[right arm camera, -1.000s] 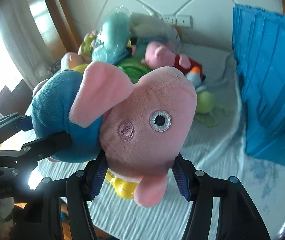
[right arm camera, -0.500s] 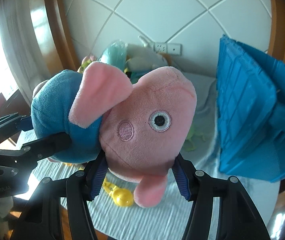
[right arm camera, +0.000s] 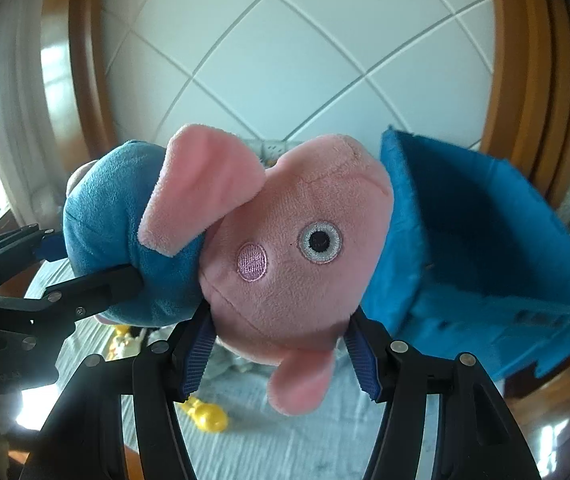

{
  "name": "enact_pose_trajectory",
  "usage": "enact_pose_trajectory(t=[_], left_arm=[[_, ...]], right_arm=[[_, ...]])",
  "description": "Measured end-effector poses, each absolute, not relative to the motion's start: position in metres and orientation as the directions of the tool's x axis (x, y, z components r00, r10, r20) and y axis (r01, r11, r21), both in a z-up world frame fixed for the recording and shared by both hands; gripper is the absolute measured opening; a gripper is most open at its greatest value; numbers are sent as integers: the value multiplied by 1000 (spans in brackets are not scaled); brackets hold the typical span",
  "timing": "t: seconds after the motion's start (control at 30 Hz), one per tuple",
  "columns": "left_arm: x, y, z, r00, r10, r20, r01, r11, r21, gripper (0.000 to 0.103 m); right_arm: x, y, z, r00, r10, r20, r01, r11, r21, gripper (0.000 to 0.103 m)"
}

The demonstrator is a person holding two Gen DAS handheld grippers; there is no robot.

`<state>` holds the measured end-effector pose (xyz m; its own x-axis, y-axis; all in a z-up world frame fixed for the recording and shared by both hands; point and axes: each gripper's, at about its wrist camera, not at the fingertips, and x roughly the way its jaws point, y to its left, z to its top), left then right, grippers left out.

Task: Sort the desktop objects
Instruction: 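Lift the pig plush with the right tool and carry it over the crate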

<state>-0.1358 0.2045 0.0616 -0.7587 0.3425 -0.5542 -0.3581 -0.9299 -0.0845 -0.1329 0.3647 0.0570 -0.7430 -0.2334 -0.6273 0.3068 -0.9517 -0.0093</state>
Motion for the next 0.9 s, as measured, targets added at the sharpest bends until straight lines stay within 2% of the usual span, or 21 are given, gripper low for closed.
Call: enact_pose_trajectory(t=[0.23,0.53,0.9], left_arm=[[-152,264,77,-769,359,-528,-375,-923,-82,60],[-208,378,91,-761,389,-519,-402,-911,-93,60],[-327,497,55,-649,371,-664,-398,-910,-120,60]], right_arm=[[-140,419,80,-774,-213,-596,285,-958,-29,60],[-181,524,104,-796,-178,-578,257,-965,-56,60],[-288,633,74,-697,-168,-697,218,-976,18,60]])
